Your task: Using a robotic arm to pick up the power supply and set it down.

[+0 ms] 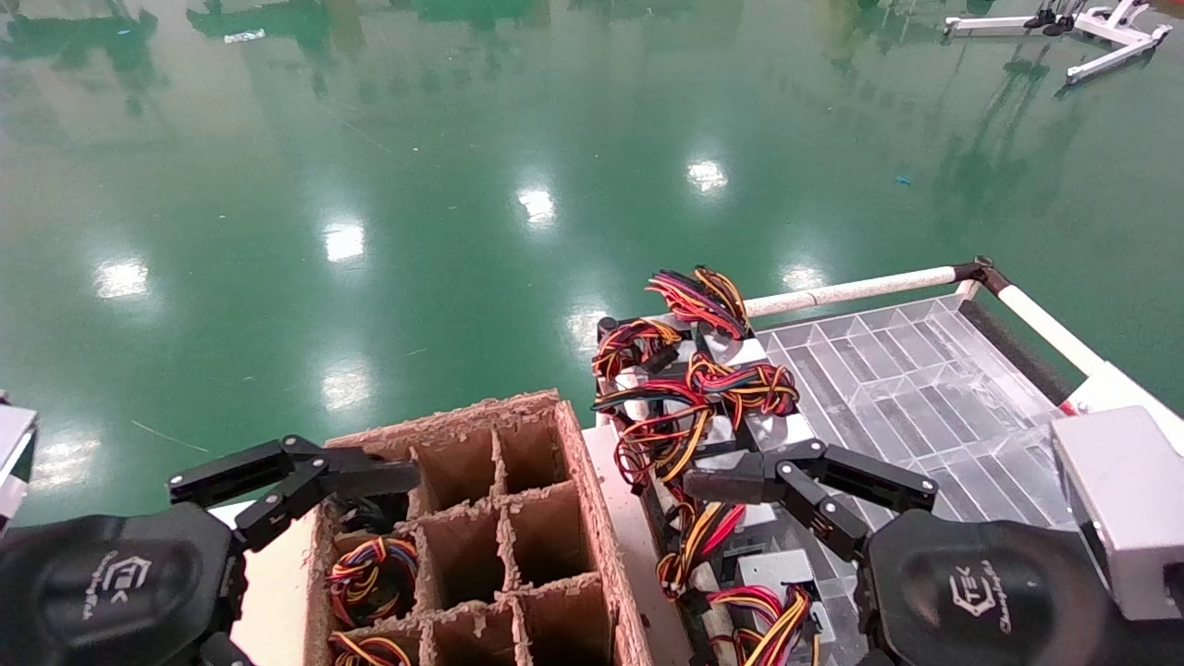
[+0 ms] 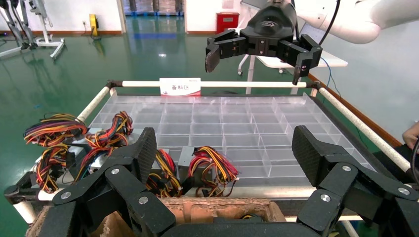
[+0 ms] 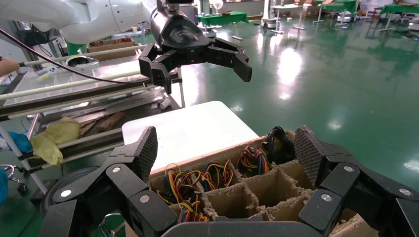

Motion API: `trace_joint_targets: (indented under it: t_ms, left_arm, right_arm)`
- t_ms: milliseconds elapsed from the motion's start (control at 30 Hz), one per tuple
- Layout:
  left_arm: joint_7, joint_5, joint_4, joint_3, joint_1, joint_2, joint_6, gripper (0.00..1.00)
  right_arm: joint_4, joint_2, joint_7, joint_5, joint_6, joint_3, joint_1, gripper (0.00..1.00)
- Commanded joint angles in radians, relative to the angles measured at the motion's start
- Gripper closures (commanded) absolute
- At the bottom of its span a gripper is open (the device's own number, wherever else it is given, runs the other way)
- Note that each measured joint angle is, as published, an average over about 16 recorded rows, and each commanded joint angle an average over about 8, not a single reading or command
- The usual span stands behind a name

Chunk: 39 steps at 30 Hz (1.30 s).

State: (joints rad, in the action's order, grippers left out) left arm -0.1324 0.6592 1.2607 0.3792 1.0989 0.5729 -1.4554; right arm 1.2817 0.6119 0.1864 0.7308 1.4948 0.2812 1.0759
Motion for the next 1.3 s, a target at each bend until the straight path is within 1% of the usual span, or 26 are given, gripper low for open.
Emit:
trace_joint_targets:
  t_ms: [33, 400, 433, 667, 700, 1100, 1200, 1300]
  left_arm:
    - [0.0, 0.0, 0.0, 0.0, 0.0, 0.0, 0.0, 0.0]
    - [0.0, 0.0, 0.0, 0.0, 0.0, 0.0, 0.0, 0.0]
    - [0.0, 0.0, 0.0, 0.0, 0.0, 0.0, 0.0, 0.07]
    - [0.0, 0.0, 0.0, 0.0, 0.0, 0.0, 0.0, 0.95]
    - [0.0, 0.0, 0.0, 0.0, 0.0, 0.0, 0.0, 1.0]
    - [0.0, 0.0, 0.0, 0.0, 0.0, 0.0, 0.0, 1.0]
    - [0.0, 0.0, 0.0, 0.0, 0.0, 0.0, 0.0, 1.0]
    - [0.0, 0.0, 0.0, 0.0, 0.0, 0.0, 0.0, 1.0]
  right_arm:
    - [0.0, 0.0, 0.0, 0.0, 0.0, 0.0, 0.0, 0.0]
    - [0.0, 0.0, 0.0, 0.0, 0.0, 0.0, 0.0, 0.0]
    - [0.0, 0.0, 0.0, 0.0, 0.0, 0.0, 0.0, 0.0]
    - [0.0, 0.0, 0.0, 0.0, 0.0, 0.0, 0.0, 0.0]
    - [0.0, 0.0, 0.0, 0.0, 0.0, 0.0, 0.0, 0.0]
    - [-0.001, 0.002, -0.002, 0.015, -0.001, 0.007, -0.001, 0.0]
    - [-0.008, 0.014, -0.004, 0.055, -0.004, 0.028, 0.006, 0.0]
    - [-0.019, 0.038, -0.005, 0.131, -0.007, 0.067, 0.03, 0.0]
